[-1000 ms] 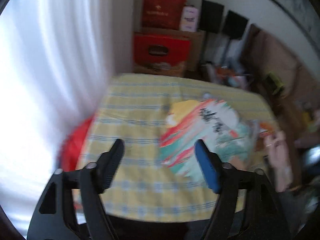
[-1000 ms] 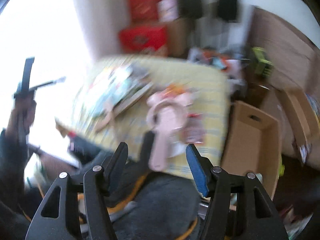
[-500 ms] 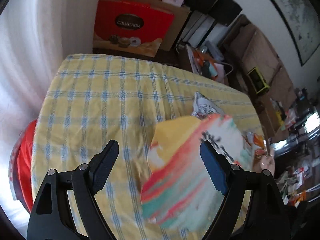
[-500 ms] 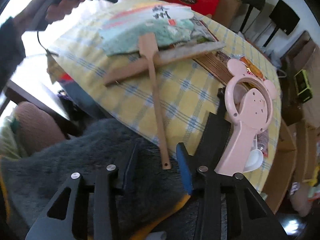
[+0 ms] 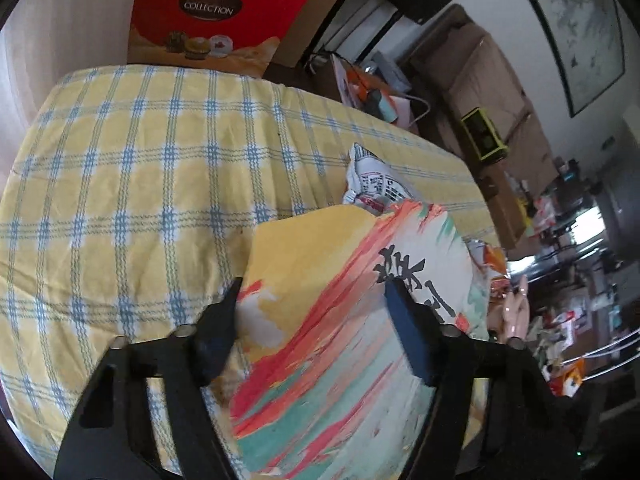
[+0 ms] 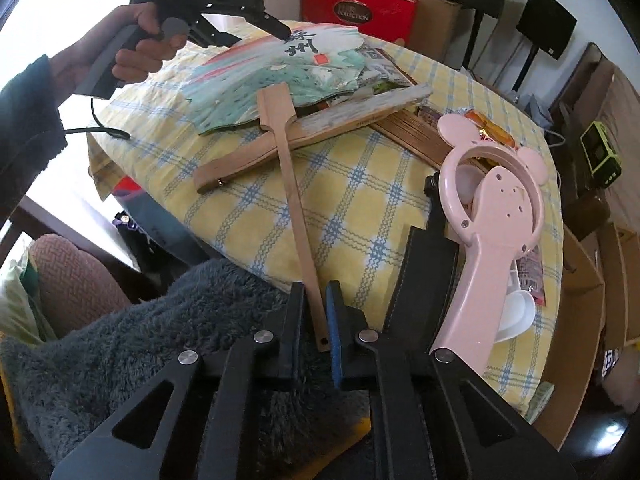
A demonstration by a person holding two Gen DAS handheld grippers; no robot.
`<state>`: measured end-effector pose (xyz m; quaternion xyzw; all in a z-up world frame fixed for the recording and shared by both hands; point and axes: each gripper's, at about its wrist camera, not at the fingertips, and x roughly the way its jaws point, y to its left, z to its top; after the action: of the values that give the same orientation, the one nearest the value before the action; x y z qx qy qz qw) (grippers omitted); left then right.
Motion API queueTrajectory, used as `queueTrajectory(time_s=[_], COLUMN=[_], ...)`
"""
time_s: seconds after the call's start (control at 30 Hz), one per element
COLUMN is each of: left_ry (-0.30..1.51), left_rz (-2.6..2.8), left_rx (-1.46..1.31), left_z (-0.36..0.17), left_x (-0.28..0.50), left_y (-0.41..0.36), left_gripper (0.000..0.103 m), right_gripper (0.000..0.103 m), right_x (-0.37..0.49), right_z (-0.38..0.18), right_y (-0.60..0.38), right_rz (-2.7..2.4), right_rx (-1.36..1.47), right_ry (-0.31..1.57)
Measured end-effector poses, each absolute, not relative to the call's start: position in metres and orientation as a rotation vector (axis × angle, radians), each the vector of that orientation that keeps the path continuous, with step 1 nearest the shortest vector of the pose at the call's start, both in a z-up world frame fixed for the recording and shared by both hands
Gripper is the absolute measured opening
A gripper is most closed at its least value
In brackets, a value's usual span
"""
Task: Organize objects
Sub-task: 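Lift the paper fan off the table with both grippers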
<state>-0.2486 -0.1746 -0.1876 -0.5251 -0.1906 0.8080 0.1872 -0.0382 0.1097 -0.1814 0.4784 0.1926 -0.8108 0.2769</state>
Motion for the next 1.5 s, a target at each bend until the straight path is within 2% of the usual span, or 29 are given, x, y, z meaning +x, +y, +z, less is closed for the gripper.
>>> queueTrajectory(time_s=[0.2, 0.3, 0.43, 0.53, 0.67, 0.77, 0.97, 1.13, 1.5], left_ry=[-0.571, -0.548, -0.438, -0.423, -0.438, -0.351, -0.491, -0.591, -0.533], left_rz=[2.316, 2.356, 2.437, 2.472, 2.434, 2.496, 2.453, 2.475, 2.563], left_rx=[-1.447, -1.425, -1.366, -1.336, -1.293, -1.324, -1.359, -1.348, -1.354], left_z=[-0.171, -0.154, -0.126, -0.114, -0.104, -0.103, -0.118, -0.116, -0.093], left_x=[-0.235, -0.22, -0.186, -0.164, -0.143, -0.139, -0.14, -0.134, -0.125], left_y=[-0.192, -0.197, -0.199, -0.204, -0.204, -0.198, -0.202, -0.206, -0.194], left_gripper=[0.039, 0.033, 0.033, 0.033, 0.029, 0.03, 0.028, 0.022, 0.021], right_gripper=[0.009, 0.01, 0.013, 0.014, 0.014, 0.014, 0.014, 0.014, 0.014], right_x=[-0.042, -0.044, -0.047, -0.049, -0.048, -0.044, -0.04, -0.034, -0.026], right_z=[-0.181, -0.178, -0.169, -0.162, -0.154, -0.151, -0.154, -0.146, -0.141], right_y=[0.113, 0.12, 0.128, 0.133, 0.135, 0.13, 0.133, 0.138, 0.14], right_rz=[-2.179, -2.179, -2.205, -2.206, -2.206, -2.199, -2.214, -2.249, -2.252], right_rx=[1.287, 1.289, 1.265, 1.254, 1.225, 1.2, 1.189, 1.146, 1.093], right_ry=[0.429, 0.372, 0.304, 0.252, 0.239, 0.258, 0.27, 0.304, 0.298])
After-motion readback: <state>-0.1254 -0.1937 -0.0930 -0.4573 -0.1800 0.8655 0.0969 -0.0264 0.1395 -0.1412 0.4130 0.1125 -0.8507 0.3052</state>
